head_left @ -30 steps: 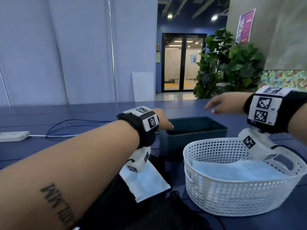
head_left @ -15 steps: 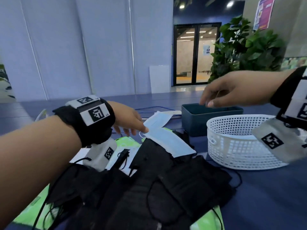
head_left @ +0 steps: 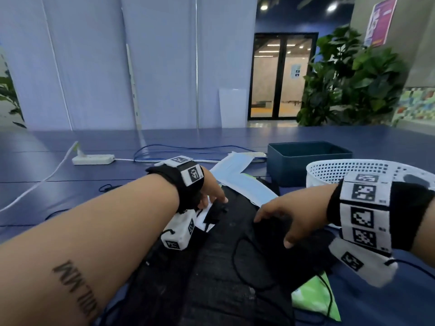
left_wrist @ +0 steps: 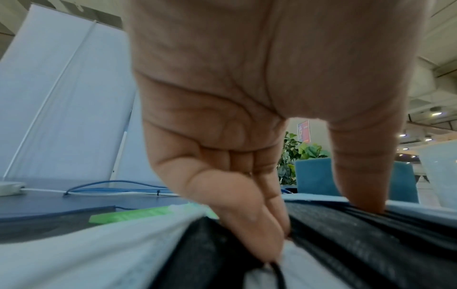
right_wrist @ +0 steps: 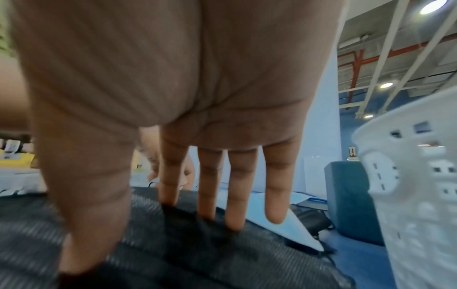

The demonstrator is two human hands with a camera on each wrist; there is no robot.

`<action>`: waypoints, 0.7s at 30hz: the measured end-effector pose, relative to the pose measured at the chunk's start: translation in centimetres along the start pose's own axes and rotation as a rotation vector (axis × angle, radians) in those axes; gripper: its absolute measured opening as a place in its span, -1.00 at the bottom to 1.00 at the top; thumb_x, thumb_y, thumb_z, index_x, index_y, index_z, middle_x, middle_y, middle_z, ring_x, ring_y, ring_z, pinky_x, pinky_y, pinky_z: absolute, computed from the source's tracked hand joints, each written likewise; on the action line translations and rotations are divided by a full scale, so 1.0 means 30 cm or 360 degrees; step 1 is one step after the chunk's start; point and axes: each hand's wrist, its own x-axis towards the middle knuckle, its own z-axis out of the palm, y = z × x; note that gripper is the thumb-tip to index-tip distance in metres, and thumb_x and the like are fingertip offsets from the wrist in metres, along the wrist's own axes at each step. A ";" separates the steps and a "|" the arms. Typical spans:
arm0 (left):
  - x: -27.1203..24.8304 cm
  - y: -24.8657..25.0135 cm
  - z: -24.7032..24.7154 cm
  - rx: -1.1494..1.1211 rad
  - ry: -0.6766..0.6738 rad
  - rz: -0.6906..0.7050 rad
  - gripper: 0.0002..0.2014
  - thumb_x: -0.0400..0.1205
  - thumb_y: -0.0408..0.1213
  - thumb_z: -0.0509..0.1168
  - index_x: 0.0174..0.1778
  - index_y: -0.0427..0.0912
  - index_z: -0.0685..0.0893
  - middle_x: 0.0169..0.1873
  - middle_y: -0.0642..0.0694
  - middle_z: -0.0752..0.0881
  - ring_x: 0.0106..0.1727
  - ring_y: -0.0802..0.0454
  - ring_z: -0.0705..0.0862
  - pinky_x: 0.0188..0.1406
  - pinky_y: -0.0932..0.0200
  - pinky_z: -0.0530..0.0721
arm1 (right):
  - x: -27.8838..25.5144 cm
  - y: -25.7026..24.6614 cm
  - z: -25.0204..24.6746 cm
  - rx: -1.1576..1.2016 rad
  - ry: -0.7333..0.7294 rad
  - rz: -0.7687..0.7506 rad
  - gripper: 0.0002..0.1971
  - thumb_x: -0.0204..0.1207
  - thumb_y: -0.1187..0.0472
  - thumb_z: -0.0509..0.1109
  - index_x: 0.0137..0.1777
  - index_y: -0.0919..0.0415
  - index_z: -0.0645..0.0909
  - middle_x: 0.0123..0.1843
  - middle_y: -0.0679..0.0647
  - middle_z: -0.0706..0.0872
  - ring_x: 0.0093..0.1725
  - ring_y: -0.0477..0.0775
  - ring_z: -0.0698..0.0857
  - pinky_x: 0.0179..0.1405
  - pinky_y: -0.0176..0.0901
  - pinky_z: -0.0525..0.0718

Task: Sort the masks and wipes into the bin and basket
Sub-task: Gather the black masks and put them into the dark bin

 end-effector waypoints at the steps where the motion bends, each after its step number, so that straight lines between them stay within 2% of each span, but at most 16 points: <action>1: 0.001 0.013 0.005 0.0034 0.0004 -0.0006 -0.66 0.58 -0.01 0.38 -0.29 -0.22 0.54 -0.41 -0.11 0.59 -0.45 0.00 0.56 -0.46 0.25 0.49 | 0.011 -0.004 0.012 -0.0056 0.0019 0.0012 -0.33 0.39 0.10 0.54 0.46 -0.18 0.34 0.36 -0.16 0.53 0.30 -0.07 0.56 0.20 -0.29 0.46; 3: 0.008 0.036 0.013 0.0170 0.0019 -0.0011 -0.59 0.56 0.08 0.36 -0.37 -0.21 0.54 -0.45 -0.10 0.58 -0.46 0.01 0.54 -0.42 0.21 0.49 | 0.026 -0.014 0.023 -0.0156 0.0068 0.0035 -0.34 0.36 0.08 0.55 0.41 -0.19 0.33 0.31 -0.14 0.55 0.26 -0.03 0.57 0.13 -0.22 0.51; 5: 0.013 0.051 0.015 0.0345 0.0006 0.0015 -0.57 0.53 0.16 0.34 -0.33 -0.18 0.62 -0.43 -0.07 0.64 -0.43 0.02 0.58 -0.35 0.21 0.51 | 0.036 -0.012 0.023 -0.0243 0.0087 0.0002 -0.35 0.32 0.05 0.56 0.37 -0.20 0.34 0.30 -0.12 0.54 0.28 0.01 0.55 0.20 -0.07 0.56; 7: 0.011 0.059 0.012 0.0398 0.0027 0.0071 -0.57 0.51 0.18 0.35 -0.03 -0.15 0.73 -0.22 -0.10 0.74 -0.28 0.00 0.63 -0.31 0.21 0.52 | 0.041 -0.001 0.021 -0.0280 0.0065 -0.0042 -0.37 0.33 0.01 0.55 0.38 -0.18 0.37 0.31 -0.08 0.50 0.31 0.02 0.50 0.25 -0.01 0.54; 9: 0.003 0.057 0.001 0.0351 0.0103 0.0136 -0.53 0.57 0.09 0.33 0.22 -0.20 0.67 0.05 -0.21 0.75 -0.13 -0.01 0.59 -0.39 0.27 0.47 | 0.042 0.010 0.021 -0.0239 0.0098 -0.0091 -0.44 0.39 0.02 0.52 0.38 -0.12 0.44 0.29 -0.06 0.48 0.31 0.02 0.49 0.27 -0.04 0.51; 10: -0.003 0.053 -0.007 0.0300 0.0148 0.0179 -0.57 0.60 0.03 0.32 0.22 -0.25 0.64 0.10 -0.25 0.73 -0.10 -0.01 0.56 -0.40 0.29 0.46 | 0.040 0.017 0.023 -0.0210 0.0145 -0.0131 -0.52 0.43 0.04 0.49 0.35 -0.07 0.50 0.27 -0.04 0.50 0.29 0.02 0.51 0.26 -0.06 0.50; 11: -0.002 0.044 -0.017 0.0206 0.0198 0.0234 -0.64 0.62 -0.03 0.32 0.14 -0.25 0.62 0.07 -0.26 0.71 -0.08 -0.02 0.55 -0.35 0.29 0.50 | 0.038 0.026 0.027 -0.0189 0.0204 -0.0176 -0.61 0.47 0.05 0.45 0.30 -0.03 0.56 0.26 -0.04 0.52 0.26 0.02 0.54 0.24 -0.09 0.50; 13: -0.018 0.016 -0.036 -0.0042 0.0272 0.0323 -0.79 0.59 -0.10 0.37 -0.12 -0.15 0.54 -0.13 -0.18 0.66 -0.14 -0.05 0.58 -0.18 0.18 0.63 | 0.030 0.043 0.027 -0.0157 0.0304 -0.0201 -0.74 0.53 0.06 0.39 0.21 0.02 0.63 0.23 -0.09 0.56 0.21 -0.01 0.58 0.20 -0.16 0.50; 14: -0.035 -0.003 -0.047 -0.0088 0.0323 0.0360 -0.77 0.58 -0.10 0.38 -0.21 -0.12 0.50 -0.23 -0.13 0.64 -0.20 -0.05 0.59 -0.20 0.16 0.62 | 0.021 0.049 0.023 -0.0117 0.0339 -0.0183 -0.77 0.55 0.05 0.38 0.18 0.01 0.65 0.20 -0.13 0.58 0.17 -0.05 0.58 0.18 -0.20 0.50; 16: -0.074 -0.044 -0.070 -0.0048 0.0434 0.0407 -0.71 0.58 -0.07 0.37 -0.32 -0.08 0.43 -0.39 -0.02 0.56 -0.37 0.03 0.54 -0.36 0.24 0.50 | -0.005 0.062 0.006 -0.0010 0.0420 -0.0148 -0.80 0.57 0.05 0.36 0.16 -0.03 0.65 0.10 -0.20 0.60 0.10 -0.13 0.58 0.15 -0.27 0.48; 18: -0.117 -0.090 -0.102 -0.0046 0.0539 0.0445 -0.70 0.59 -0.04 0.35 -0.34 -0.06 0.43 -0.42 0.01 0.55 -0.40 0.09 0.50 -0.36 0.21 0.42 | -0.042 0.067 -0.027 0.0109 0.0544 -0.0116 -0.83 0.60 0.06 0.31 0.14 -0.08 0.64 0.05 -0.19 0.64 0.06 -0.14 0.61 0.14 -0.27 0.51; 20: -0.155 -0.143 -0.137 -0.0198 0.0639 0.0481 -0.74 0.61 -0.05 0.33 -0.30 -0.06 0.45 -0.37 -0.01 0.58 -0.34 0.06 0.52 -0.24 0.14 0.44 | -0.075 0.069 -0.071 0.0367 0.0740 -0.0086 -0.86 0.62 0.07 0.27 0.10 -0.11 0.62 0.06 -0.13 0.70 0.07 -0.09 0.67 0.20 -0.15 0.58; 21: -0.170 -0.169 -0.154 -0.0323 0.0712 0.0497 -0.74 0.62 -0.07 0.32 -0.29 -0.08 0.46 -0.36 -0.03 0.58 -0.33 0.03 0.53 -0.22 0.12 0.44 | -0.082 0.073 -0.095 0.0554 0.0851 -0.0082 -0.83 0.64 0.08 0.25 0.14 -0.06 0.62 0.08 -0.09 0.73 0.09 -0.06 0.69 0.24 -0.08 0.61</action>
